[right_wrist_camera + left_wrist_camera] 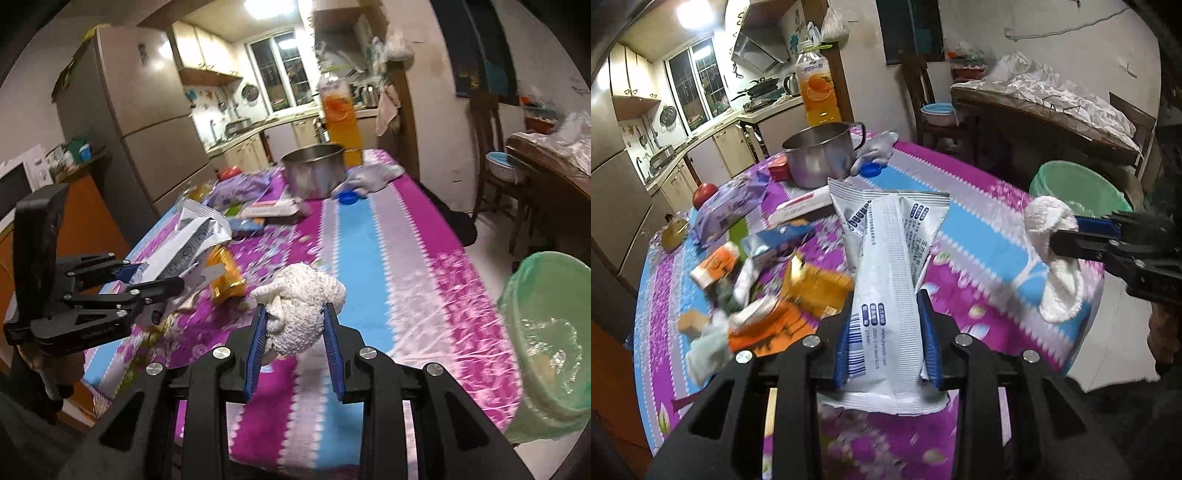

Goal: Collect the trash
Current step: 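Carry the tissue and wrapper in both grippers over the green trash bin, then open both grippers to drop the wrapper and tissue into the bin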

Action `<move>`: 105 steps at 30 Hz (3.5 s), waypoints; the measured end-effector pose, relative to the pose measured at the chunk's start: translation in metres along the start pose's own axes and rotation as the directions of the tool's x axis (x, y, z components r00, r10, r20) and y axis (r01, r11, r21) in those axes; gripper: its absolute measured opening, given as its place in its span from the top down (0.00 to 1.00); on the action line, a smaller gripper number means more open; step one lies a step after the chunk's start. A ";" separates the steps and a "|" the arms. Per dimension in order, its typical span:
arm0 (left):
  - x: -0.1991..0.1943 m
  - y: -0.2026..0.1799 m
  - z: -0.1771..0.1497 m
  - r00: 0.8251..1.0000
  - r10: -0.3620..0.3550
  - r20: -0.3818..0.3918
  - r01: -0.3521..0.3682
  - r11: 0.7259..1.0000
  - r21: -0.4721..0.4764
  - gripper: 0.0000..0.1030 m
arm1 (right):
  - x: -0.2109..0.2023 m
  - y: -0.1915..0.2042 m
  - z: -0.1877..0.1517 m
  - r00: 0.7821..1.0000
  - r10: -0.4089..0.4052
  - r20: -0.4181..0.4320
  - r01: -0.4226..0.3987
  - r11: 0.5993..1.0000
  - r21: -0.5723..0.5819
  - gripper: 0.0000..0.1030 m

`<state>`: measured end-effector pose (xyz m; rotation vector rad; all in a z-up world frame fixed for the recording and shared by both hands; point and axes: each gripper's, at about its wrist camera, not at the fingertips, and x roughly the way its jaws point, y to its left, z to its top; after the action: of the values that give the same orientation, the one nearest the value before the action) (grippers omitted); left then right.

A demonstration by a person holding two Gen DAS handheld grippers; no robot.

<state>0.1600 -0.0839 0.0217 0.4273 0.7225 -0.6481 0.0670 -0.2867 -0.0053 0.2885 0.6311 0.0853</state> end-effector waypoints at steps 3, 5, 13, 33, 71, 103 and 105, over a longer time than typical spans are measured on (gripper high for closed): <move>0.007 -0.016 0.019 1.000 -0.028 0.010 0.028 0.999 0.020 0.71 | -0.015 -0.017 0.005 0.999 -0.036 0.025 0.036 0.999 0.021 0.70; 0.011 -0.032 0.033 0.998 -0.058 0.024 0.057 0.997 0.057 0.71 | -0.026 -0.029 0.009 0.997 -0.060 0.042 0.058 0.998 0.038 0.70; 0.042 -0.110 0.085 0.977 -0.214 0.017 0.206 0.957 0.204 0.71 | -0.094 -0.099 0.025 0.956 -0.265 0.124 0.250 0.961 0.121 0.70; 0.123 -0.279 0.169 0.958 -0.277 -0.069 0.283 0.884 0.371 0.71 | -0.174 -0.267 0.036 0.795 -0.605 -0.033 0.603 0.783 0.151 0.70; 0.183 -0.311 0.175 0.931 -0.256 -0.261 0.345 0.849 0.399 0.44 | -0.061 -0.312 0.042 0.752 -0.514 -0.412 0.576 0.817 0.034 0.58; 0.163 -0.300 0.156 0.980 -0.157 -0.122 0.195 0.881 0.431 0.44 | -0.050 -0.301 0.022 0.749 -0.547 -0.373 0.599 0.800 0.030 0.58; 0.160 -0.293 0.153 0.981 -0.157 -0.116 0.191 0.891 0.412 0.44 | -0.049 -0.293 0.021 0.754 -0.562 -0.339 0.606 0.795 0.031 0.58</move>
<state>0.1258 -0.4457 -0.0299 0.7977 0.6996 -0.9689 0.0379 -0.5803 -0.0464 0.1997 1.0271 -0.5385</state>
